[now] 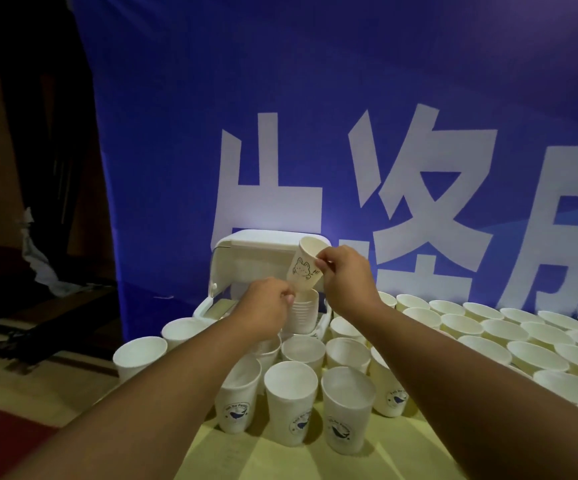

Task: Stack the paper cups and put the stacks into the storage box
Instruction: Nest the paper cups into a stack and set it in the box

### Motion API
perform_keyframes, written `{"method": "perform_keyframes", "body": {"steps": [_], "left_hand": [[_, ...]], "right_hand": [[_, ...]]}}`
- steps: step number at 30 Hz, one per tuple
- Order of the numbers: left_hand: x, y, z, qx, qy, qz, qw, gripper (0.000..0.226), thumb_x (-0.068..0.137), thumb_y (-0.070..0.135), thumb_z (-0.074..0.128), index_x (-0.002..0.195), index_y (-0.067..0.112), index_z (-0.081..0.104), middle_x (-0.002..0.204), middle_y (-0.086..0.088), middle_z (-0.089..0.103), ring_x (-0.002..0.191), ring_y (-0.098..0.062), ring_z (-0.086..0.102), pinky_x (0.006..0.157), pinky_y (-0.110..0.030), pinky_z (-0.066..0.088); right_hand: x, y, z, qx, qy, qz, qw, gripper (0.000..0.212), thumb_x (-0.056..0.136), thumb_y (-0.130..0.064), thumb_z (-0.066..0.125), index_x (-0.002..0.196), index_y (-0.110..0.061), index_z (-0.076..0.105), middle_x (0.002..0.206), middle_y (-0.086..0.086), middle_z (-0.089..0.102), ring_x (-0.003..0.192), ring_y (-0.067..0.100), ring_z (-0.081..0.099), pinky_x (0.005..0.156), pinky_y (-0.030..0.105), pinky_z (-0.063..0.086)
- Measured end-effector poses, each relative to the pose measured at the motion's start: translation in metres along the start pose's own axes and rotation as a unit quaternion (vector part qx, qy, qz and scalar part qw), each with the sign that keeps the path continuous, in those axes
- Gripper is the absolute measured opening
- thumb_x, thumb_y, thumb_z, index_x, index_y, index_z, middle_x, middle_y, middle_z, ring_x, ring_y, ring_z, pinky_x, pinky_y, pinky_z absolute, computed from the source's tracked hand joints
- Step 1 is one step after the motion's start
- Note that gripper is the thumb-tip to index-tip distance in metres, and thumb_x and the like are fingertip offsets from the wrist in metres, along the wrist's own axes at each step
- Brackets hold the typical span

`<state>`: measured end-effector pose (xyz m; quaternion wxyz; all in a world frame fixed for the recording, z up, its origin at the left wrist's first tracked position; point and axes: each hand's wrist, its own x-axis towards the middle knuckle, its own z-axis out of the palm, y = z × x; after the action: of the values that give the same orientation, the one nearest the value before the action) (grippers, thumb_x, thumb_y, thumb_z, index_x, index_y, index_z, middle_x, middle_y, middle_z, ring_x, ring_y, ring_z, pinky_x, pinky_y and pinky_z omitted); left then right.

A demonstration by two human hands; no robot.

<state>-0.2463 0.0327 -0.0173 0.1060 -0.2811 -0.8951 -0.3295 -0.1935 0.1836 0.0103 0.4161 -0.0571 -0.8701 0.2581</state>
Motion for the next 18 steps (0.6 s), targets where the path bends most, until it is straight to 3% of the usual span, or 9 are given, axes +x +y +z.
{"method": "perform_keyframes", "body": {"steps": [4,10,15,18], "left_hand": [[-0.011,-0.007,-0.016,-0.068,0.074,-0.031,0.994,0.026,0.09,-0.001,0.055,0.084,0.023,0.061,0.087,0.004,0.064,0.081,-0.016,0.06,0.064,-0.028,0.049],[-0.028,-0.01,-0.025,-0.054,0.03,-0.026,0.998,0.021,0.087,0.007,0.061,0.078,0.026,0.066,0.083,0.003,0.067,0.077,-0.016,0.064,0.066,-0.03,0.054],[-0.044,-0.003,-0.023,-0.054,0.012,-0.003,0.998,0.021,0.086,0.011,0.065,0.075,0.03,0.066,0.077,0.011,0.068,0.074,-0.011,0.064,0.061,-0.025,0.049],[-0.058,0.011,-0.023,-0.074,-0.014,0.013,0.997,0.022,0.086,0.01,0.066,0.078,0.03,0.067,0.081,0.008,0.068,0.077,-0.013,0.065,0.064,-0.026,0.054]], "right_hand": [[-0.001,-0.003,0.008,-0.037,-0.073,-0.018,0.997,0.011,0.096,-0.017,0.061,0.094,-0.016,0.073,0.086,-0.003,0.06,0.08,0.015,0.057,0.06,0.016,0.039],[-0.019,0.004,0.025,-0.175,-0.194,-0.04,0.964,0.03,0.093,-0.013,0.062,0.121,-0.022,0.069,0.113,0.004,0.066,0.099,0.021,0.054,0.085,0.033,0.05],[-0.029,0.009,0.018,-0.259,-0.209,-0.077,0.94,0.047,0.098,-0.025,0.055,0.143,-0.034,0.046,0.145,-0.001,0.049,0.124,0.026,0.041,0.1,0.045,0.036],[-0.041,0.007,-0.001,-0.191,-0.136,-0.078,0.969,0.039,0.098,-0.032,0.055,0.137,-0.036,0.052,0.138,-0.007,0.056,0.118,0.021,0.048,0.097,0.041,0.04]]}}
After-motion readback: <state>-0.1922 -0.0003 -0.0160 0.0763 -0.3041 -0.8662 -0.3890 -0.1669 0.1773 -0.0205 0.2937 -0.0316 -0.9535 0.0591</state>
